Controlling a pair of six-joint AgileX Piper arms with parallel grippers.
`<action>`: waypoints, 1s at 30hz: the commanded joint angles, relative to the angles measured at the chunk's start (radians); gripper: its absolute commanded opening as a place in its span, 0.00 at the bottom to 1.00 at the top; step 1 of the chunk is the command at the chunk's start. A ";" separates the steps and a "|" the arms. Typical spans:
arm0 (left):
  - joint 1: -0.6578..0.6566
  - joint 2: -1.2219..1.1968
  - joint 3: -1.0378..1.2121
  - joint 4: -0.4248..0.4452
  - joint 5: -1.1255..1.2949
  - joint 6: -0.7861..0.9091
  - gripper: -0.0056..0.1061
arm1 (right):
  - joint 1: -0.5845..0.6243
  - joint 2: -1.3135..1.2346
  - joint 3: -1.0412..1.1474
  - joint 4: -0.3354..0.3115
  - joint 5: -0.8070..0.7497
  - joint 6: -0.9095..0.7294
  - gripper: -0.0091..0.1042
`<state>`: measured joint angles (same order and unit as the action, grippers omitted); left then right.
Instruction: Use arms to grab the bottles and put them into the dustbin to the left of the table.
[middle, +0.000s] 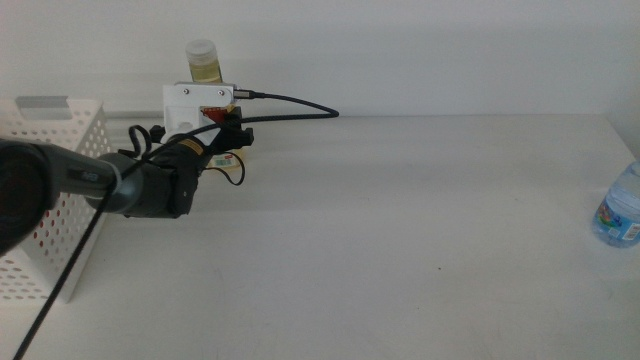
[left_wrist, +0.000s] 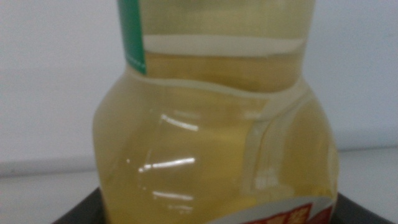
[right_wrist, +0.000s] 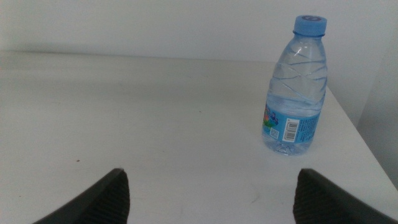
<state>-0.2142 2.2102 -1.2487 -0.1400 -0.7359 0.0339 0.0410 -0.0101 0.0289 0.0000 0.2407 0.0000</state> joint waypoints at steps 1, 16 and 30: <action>0.007 -0.118 0.002 -0.022 -0.040 0.033 0.01 | -0.005 -0.027 -0.009 -0.009 -0.071 -0.012 0.78; 0.007 -0.515 0.179 0.051 0.282 0.102 0.01 | -0.005 -0.027 -0.009 -0.009 -0.071 -0.012 0.78; 0.007 -0.836 0.186 0.046 0.723 0.098 0.01 | -0.005 -0.027 -0.009 -0.009 -0.071 -0.012 0.78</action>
<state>-0.2082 1.4565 -1.0226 -0.0859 0.0838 0.1415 0.0410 -0.0101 0.0289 0.0000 0.2407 0.0000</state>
